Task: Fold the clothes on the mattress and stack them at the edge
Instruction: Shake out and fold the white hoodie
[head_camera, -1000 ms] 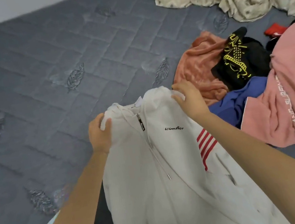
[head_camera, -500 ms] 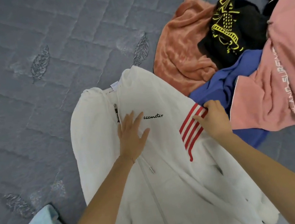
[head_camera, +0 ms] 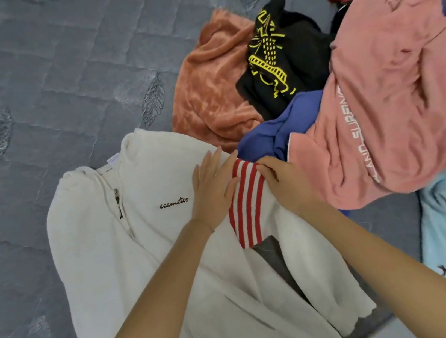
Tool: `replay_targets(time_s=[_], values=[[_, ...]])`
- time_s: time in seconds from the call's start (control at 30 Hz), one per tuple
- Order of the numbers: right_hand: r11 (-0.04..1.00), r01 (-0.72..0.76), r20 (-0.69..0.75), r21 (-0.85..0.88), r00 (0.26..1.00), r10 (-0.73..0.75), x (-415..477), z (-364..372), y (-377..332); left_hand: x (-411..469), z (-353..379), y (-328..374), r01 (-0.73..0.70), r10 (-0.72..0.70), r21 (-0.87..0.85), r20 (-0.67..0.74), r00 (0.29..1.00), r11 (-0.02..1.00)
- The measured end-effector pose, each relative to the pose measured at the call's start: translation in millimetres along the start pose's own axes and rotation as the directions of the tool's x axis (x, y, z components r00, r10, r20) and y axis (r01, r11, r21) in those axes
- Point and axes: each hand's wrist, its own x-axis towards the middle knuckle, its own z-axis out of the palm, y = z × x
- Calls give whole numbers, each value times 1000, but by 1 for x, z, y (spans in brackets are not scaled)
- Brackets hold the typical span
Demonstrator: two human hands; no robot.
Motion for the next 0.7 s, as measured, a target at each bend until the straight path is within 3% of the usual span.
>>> replay_targets(time_s=[0.1, 0.27, 0.43, 0.53, 0.63, 0.7], values=[[1000, 12, 47, 17, 999, -13, 5, -16, 5, 25, 1, 21, -82, 82, 24, -16, 997, 996], [978, -150, 67, 142, 988, 142, 5, -38, 25, 50, -4, 44, 20, -22, -66, -39, 999, 998], [965, -249, 327, 77, 921, 211, -8, -47, 54, 73, -11, 51, 101, -145, -205, -211, 967, 974], [948, -304, 452, 98, 862, 230, -25, -55, 74, 82, -7, 53, 180, -239, -270, -208, 948, 946], [930, -339, 383, 142, 885, 265, -30, -71, 83, 84, -5, 59, 186, -203, -130, -137, 970, 974], [926, -311, 229, 212, 937, 263, -25, -90, 85, 86, -7, 69, 6, -3, 54, -53, 999, 999]])
